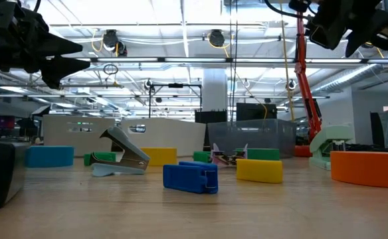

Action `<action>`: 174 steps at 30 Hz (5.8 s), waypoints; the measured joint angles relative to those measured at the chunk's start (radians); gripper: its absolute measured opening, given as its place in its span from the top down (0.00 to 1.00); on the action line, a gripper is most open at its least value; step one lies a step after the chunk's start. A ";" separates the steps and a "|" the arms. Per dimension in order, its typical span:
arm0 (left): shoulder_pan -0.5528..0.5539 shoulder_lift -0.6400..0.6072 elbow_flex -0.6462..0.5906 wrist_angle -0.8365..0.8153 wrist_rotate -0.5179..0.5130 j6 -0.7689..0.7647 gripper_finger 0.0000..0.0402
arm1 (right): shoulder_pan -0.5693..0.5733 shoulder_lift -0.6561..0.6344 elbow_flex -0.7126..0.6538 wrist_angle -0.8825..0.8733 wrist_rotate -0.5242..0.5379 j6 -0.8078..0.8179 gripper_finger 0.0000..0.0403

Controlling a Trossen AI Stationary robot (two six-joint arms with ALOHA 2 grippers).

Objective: Pick and place Stapler, Stapler remover, tape
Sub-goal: Put the large light green stapler into the gray bin

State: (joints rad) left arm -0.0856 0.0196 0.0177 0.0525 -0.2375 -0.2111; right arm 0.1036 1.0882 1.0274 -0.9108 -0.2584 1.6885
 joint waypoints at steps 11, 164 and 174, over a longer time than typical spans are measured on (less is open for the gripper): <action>0.000 0.000 0.000 0.002 0.000 -0.002 0.41 | 0.000 0.001 -0.120 0.108 0.023 0.172 0.41; 0.001 1.000 0.795 -0.172 0.067 -0.116 0.41 | -0.111 0.441 0.279 0.291 0.070 -1.113 0.71; 0.062 1.162 0.946 -0.222 0.236 -0.004 0.41 | -0.111 0.448 0.288 0.344 0.070 -1.263 0.71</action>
State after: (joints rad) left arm -0.0235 1.1814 0.9637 -0.1697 -0.0018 -0.2150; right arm -0.0078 1.5360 1.3159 -0.5670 -0.1879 0.4252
